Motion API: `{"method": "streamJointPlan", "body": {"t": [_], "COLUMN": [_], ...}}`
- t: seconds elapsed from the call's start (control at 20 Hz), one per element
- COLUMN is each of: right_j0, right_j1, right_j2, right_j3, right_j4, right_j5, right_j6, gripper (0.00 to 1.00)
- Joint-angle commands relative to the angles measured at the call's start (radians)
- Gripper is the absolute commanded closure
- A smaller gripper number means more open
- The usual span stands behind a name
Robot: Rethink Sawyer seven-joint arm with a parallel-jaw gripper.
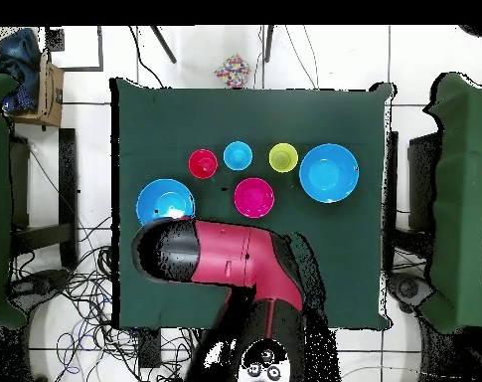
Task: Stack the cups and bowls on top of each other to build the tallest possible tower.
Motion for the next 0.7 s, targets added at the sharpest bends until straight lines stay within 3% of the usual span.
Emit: {"method": "streamJointPlan", "body": {"t": [0.05,0.55,0.7], "right_j0": [0.001,0.005,-0.021], "right_j1": [0.080,0.132,0.171], "right_j2": [0.053,0.043,0.055], "right_j3": [-0.072,-0.203,-0.231], "right_j4": [-0.036,-0.032,-0.018], "right_j5": [0.081,0.236,0.256], "right_j6": [0.062,0.079,0.075], "gripper": [0.00,0.00,0.00]}}
